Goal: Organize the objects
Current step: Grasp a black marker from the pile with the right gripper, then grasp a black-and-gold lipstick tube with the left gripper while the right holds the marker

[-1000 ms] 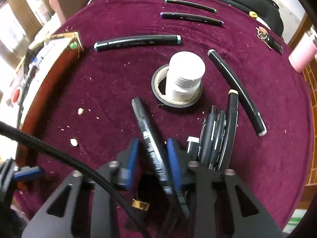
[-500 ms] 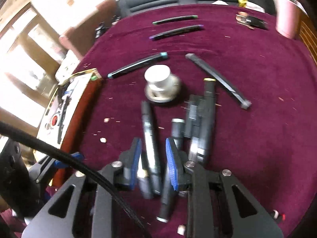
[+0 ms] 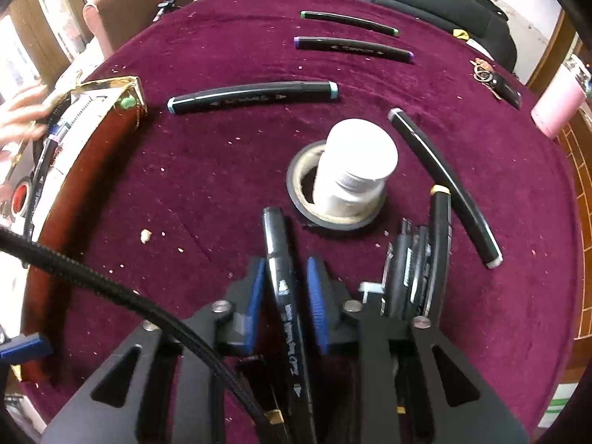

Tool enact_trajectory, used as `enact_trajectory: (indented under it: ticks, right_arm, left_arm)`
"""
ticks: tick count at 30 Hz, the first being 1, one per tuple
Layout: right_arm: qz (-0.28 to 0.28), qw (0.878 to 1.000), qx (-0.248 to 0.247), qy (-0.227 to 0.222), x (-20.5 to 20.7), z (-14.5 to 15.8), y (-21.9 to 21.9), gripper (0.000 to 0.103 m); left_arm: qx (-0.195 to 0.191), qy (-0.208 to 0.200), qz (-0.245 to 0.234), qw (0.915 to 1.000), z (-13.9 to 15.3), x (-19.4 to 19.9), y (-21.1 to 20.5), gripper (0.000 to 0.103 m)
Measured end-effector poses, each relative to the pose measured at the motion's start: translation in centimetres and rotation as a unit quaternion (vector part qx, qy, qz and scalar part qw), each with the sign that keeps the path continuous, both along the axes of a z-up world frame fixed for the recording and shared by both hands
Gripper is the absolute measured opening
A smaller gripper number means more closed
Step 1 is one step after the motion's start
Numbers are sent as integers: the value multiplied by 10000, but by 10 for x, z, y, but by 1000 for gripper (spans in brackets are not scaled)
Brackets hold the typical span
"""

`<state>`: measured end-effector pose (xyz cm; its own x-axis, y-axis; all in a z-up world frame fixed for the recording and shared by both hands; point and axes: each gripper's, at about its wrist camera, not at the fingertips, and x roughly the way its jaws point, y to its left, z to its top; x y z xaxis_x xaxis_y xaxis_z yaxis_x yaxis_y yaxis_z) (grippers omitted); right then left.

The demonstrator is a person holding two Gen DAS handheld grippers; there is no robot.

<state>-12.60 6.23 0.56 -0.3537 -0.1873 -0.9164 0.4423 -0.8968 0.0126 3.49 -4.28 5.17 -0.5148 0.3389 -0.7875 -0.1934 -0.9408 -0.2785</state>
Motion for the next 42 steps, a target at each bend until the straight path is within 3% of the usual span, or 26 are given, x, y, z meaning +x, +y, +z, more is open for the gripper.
enact_trajectory:
  ticks: [5,11,15,18,20,21,24,25,27,30,31,33,34,35,40,42]
  right_arm:
    - [-245,9973,-684,-139,7,12,39,13]
    - [-750,9810,-1784,-157,24,37,106,13]
    - [-956,9721,-2133,-178,38,40,135,13]
    - [-1038,9681,-2271,-212,45,36,149,13]
    - [-925,9661,-2397,-243,49,33,152,14]
    - [-911,9658,-2415,-256,52,33,153,14]
    - [-872,9608,-2627,-170,63,38,158,14]
    - [-852,9549,-2840,-138,67,42,162,16]
    - [-771,9361,-3428,-128,77,51,173,31]
    - [-575,8788,-4724,-350,89,58,193,80]
    - [-469,8461,-5280,-566,91,57,200,83]
    - [-406,8033,-5883,-837,91,54,207,83]
    - [-375,7853,-6105,-958,92,51,211,83]
    - [-376,7755,-6223,-996,93,51,213,83]
    - [-202,7853,-6163,-550,113,74,215,84]
    - [-36,7868,-6164,-301,124,85,217,95]
  left_arm:
    - [9,-16,22,10000,-4,-4,0,101]
    - [-183,53,-65,9998,-2,-17,21,101]
    - [-558,105,-166,9982,-9,-37,47,100]
    - [-599,-66,-234,9979,-21,-56,60,99]
    - [-598,-173,-296,9976,-31,-66,65,87]
    - [-575,-261,-375,9973,-37,-69,66,67]
    - [-507,-192,-533,9971,-40,-72,67,58]
    - [-473,-188,-568,9971,-40,-72,65,50]
    - [-475,-222,-602,9968,-40,-72,60,43]
    - [-433,-210,-730,9962,-40,-70,51,43]
    - [-459,-197,-739,9960,-40,-68,49,43]
    - [-576,-164,-737,9955,-39,-67,47,43]
    - [-642,-140,-743,9951,-39,-67,48,42]
    - [-709,-111,-767,9945,-40,-67,51,42]
    - [-920,-20,-852,9921,-42,-62,55,42]
    - [-892,-24,-855,9923,-42,-62,54,42]
